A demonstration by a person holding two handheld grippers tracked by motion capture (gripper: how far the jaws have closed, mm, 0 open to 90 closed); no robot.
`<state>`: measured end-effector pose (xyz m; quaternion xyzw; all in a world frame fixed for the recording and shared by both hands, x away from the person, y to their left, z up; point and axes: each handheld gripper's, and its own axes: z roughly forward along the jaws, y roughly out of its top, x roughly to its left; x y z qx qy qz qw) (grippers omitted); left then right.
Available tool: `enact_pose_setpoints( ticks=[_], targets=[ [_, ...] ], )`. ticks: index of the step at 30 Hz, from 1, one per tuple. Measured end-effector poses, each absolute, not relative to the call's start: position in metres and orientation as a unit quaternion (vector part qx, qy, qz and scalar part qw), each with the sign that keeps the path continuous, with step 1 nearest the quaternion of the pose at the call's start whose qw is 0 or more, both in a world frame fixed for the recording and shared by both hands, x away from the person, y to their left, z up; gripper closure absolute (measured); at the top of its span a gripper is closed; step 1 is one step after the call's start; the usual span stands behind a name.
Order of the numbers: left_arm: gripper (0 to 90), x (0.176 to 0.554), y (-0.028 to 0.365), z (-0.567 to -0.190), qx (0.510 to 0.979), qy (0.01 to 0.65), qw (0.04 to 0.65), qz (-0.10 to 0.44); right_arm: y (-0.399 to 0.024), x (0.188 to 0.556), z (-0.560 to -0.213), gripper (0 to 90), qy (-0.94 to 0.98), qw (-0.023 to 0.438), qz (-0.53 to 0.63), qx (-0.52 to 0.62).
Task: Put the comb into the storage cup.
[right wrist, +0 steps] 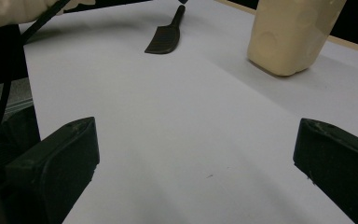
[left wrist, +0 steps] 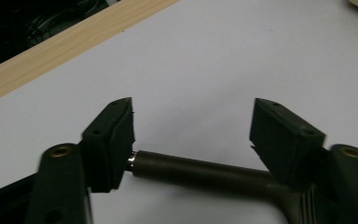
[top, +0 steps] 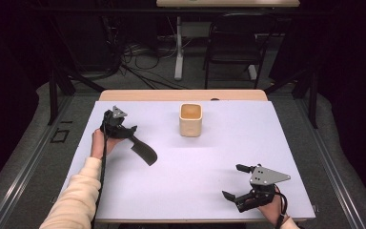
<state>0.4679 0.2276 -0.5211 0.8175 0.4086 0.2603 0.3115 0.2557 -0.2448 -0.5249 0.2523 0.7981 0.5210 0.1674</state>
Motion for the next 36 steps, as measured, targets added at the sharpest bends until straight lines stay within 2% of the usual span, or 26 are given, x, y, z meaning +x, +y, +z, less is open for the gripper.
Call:
enact_pose_setpoints(
  ticks=[5, 6, 9, 10, 13, 36],
  targets=[
    [71.9, 0.474, 0.231, -0.527, 0.821, 0.409, 0.309, 0.251, -0.245, 0.256, -0.525, 0.0, 0.798, 0.166, 0.522, 0.252],
    [71.9, 0.476, 0.231, -0.529, 0.822, 0.411, 0.306, 0.249, -0.245, 0.256, -0.525, 0.0, 0.798, 0.166, 0.522, 0.252],
    [85.1, 0.48, 0.233, -0.534, 0.818, 0.419, 0.304, 0.249, -0.245, 0.256, -0.525, 0.0, 0.798, 0.167, 0.521, 0.251],
    [87.0, 0.48, 0.233, -0.534, 0.818, 0.419, 0.304, 0.249, -0.245, 0.256, -0.525, 0.0, 0.798, 0.167, 0.521, 0.251],
    [89.9, 0.482, 0.234, -0.536, 0.818, 0.423, 0.298, 0.253, -0.245, 0.256, -0.525, 0.0, 0.798, 0.167, 0.521, 0.252],
    [89.9, 0.486, 0.238, -0.546, 0.831, 0.429, 0.265, 0.235, -0.244, 0.256, -0.525, 0.0, 0.801, 0.166, 0.516, 0.253]
  ],
)
